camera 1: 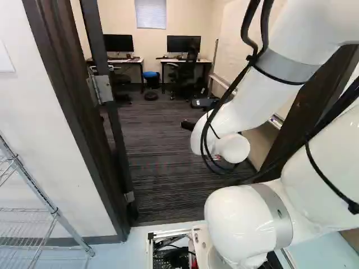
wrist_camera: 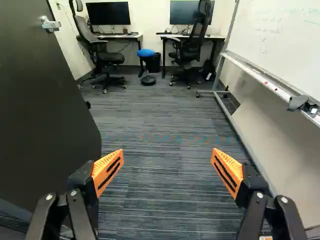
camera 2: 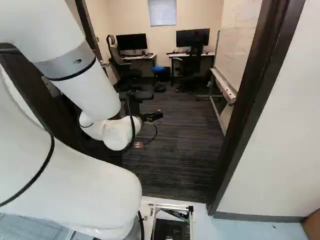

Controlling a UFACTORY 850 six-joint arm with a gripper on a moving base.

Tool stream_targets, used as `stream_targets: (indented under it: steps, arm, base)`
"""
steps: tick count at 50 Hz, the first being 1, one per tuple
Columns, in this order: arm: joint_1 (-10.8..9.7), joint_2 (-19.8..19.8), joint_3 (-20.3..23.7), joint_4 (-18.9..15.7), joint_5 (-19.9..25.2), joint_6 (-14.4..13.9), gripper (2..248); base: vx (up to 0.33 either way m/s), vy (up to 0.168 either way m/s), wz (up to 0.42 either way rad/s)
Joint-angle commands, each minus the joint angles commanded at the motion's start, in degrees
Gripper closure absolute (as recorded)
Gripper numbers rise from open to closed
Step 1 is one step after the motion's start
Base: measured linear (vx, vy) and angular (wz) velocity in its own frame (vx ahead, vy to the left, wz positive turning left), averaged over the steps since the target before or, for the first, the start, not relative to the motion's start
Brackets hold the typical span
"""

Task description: Open the door and move inside

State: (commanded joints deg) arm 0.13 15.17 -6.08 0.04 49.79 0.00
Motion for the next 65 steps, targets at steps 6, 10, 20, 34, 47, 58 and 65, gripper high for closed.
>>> stream_targets:
  steps: [6,10,20,34,47,58,65]
  arm:
    - [-0.1,0.5,0.6,0.0,0.1,0.0,3]
    - [-0.1,0.7,0.9,0.0,0.2,0.0,3]
    - [-0.1,0.8,1.1,0.0,0.2,0.0,3]
    - [-0.1,0.8,1.1,0.0,0.2,0.0,3]
    - [-0.1,0.8,1.1,0.0,0.2,0.0,3]
    - [-0.1,0.8,1.1,0.0,0.2,0.0,3]
    - [-0.1,0.8,1.1,0.0,0.2,0.0,3]
  base:
    - [0.0,0.0,0.0]
    - [0.0,0.0,0.0]
    - [0.0,0.0,0.0]
    - [0.0,0.0,0.0]
    - [0.0,0.0,0.0]
    - [0.0,0.0,0.0]
    - [0.004,0.0,-0.018]
